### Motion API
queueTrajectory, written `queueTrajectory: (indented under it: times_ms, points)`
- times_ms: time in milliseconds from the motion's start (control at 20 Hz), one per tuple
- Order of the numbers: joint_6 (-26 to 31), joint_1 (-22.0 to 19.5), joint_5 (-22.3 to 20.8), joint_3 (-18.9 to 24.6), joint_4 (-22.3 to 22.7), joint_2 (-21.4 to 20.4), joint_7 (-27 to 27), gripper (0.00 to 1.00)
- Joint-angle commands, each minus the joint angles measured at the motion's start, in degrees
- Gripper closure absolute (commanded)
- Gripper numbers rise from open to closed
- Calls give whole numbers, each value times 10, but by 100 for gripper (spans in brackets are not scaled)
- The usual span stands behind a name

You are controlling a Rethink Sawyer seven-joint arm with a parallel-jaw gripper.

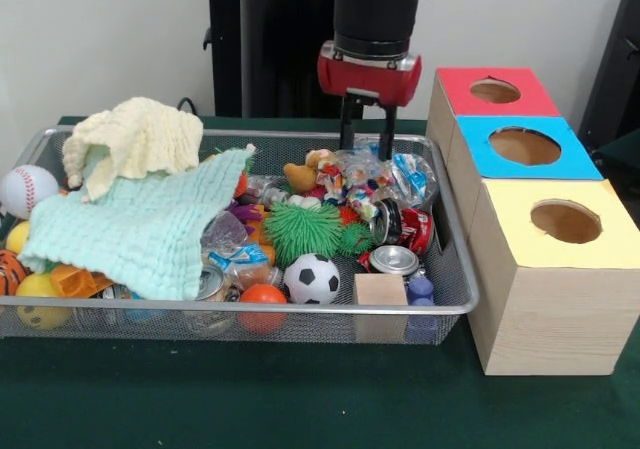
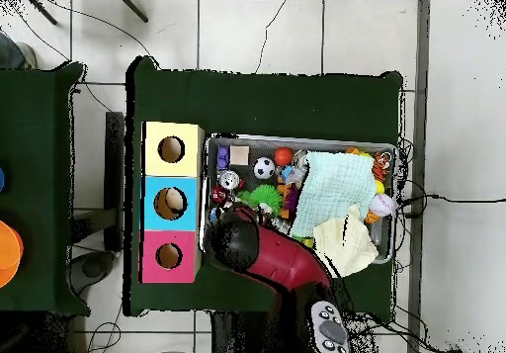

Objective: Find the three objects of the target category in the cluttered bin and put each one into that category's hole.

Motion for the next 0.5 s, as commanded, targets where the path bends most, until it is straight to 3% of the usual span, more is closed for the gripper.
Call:
queueTrajectory:
  times_ms: [50,300,500]
  points:
    - [62,44,4,-11,13,-57,117,100]
    - [103,77,3,-46,13,-99,122,100]
    - [120,84,5,-58,1,-101,118,100]
